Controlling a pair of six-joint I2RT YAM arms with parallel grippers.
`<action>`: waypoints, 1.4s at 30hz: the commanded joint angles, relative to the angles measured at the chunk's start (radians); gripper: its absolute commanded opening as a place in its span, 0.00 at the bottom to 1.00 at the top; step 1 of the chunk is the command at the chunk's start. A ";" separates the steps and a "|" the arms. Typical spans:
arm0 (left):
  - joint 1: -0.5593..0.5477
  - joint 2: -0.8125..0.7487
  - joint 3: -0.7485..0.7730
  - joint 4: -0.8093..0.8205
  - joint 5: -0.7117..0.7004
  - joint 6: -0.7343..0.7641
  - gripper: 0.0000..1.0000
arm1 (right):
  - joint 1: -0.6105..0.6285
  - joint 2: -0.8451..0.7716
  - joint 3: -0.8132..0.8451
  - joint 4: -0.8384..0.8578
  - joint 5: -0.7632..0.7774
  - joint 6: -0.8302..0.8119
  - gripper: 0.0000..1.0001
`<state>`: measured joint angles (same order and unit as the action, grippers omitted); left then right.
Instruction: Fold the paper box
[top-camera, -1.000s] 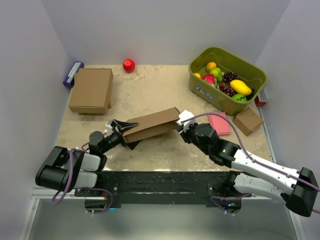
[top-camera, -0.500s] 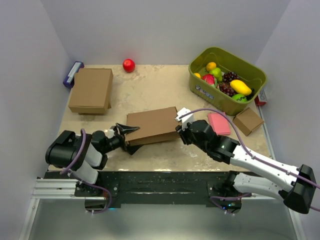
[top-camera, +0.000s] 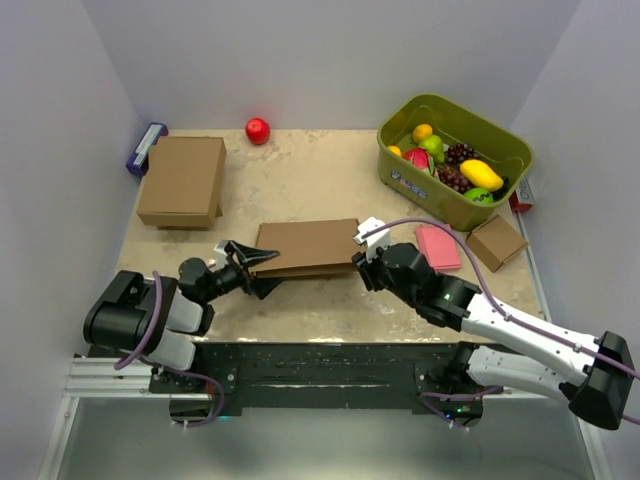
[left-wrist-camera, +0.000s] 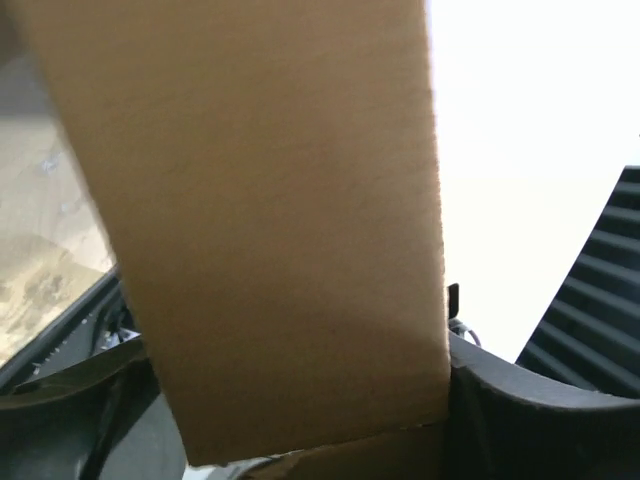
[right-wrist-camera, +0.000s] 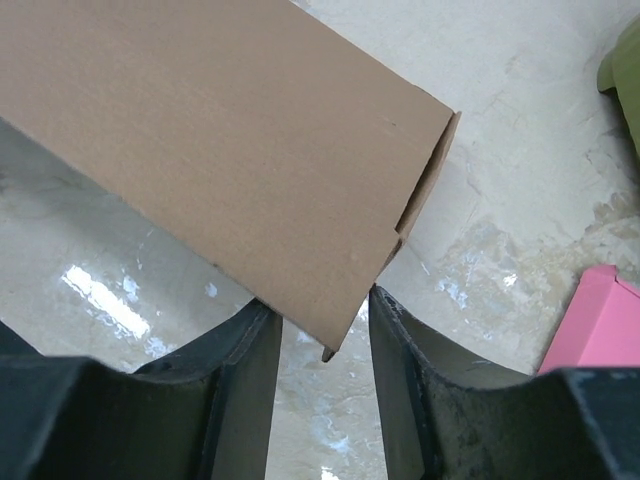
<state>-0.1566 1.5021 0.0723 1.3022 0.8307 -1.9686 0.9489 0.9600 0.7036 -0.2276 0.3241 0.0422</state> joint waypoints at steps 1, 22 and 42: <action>0.008 0.052 -0.022 0.302 -0.008 -0.108 0.68 | 0.005 -0.023 -0.007 0.056 0.048 0.019 0.46; 0.008 0.043 -0.037 0.368 -0.028 -0.191 0.77 | 0.005 -0.060 -0.033 0.037 0.104 0.134 0.06; 0.095 0.004 0.009 0.226 0.053 0.020 1.00 | 0.005 -0.038 -0.052 0.025 0.130 0.166 0.00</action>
<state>-0.0734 1.5383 0.0540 1.3148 0.8501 -1.9858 0.9535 0.9253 0.6655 -0.2466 0.4339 0.1890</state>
